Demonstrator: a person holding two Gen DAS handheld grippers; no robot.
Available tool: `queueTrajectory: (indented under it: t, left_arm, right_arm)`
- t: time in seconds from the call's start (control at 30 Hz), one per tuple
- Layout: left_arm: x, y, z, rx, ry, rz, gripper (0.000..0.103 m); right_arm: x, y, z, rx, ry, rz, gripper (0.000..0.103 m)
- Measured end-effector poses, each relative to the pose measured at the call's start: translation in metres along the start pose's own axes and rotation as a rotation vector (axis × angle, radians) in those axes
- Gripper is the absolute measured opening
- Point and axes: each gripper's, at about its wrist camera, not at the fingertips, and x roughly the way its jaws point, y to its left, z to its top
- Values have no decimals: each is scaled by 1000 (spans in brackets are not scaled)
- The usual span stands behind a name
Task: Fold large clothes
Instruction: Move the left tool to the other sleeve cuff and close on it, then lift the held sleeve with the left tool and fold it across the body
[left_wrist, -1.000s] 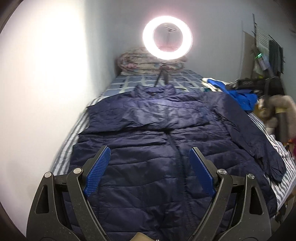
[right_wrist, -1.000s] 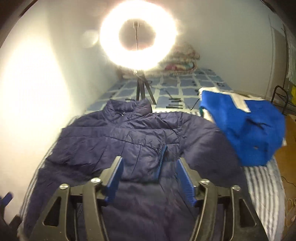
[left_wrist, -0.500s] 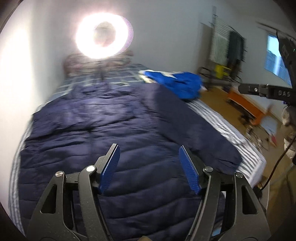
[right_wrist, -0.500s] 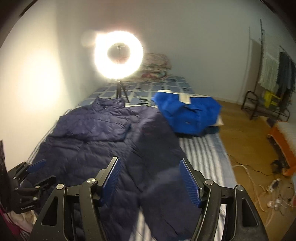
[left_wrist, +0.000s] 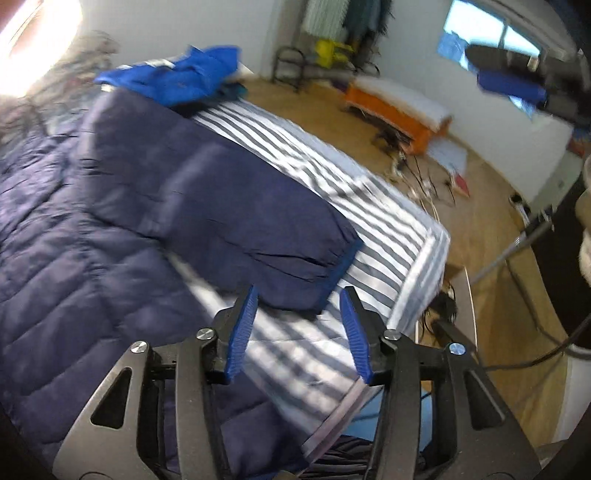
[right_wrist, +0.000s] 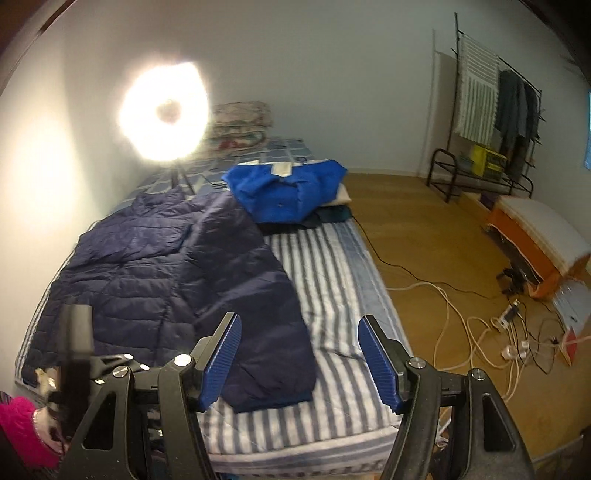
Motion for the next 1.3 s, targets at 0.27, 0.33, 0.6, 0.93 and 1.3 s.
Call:
queueTrajectory:
  t: [0.27, 0.33, 0.6, 0.93, 1.3]
  left_arm:
    - [56, -38, 11, 155, 132, 72, 71]
    - [71, -45, 10, 206, 175, 116, 71]
    - [95, -40, 8, 194, 216, 175, 46]
    - [63, -9, 34, 38, 117, 69, 5]
    - [-35, 89, 51, -230, -52, -19, 5]
  right_arm:
    - [6, -26, -10, 56, 16, -12, 68]
    - [7, -31, -13, 72, 20, -6, 68]
    - [13, -39, -21, 101, 32, 4, 68]
    - [18, -29, -19, 111, 33, 12, 68]
    - [38, 0, -14, 92, 62, 39, 68]
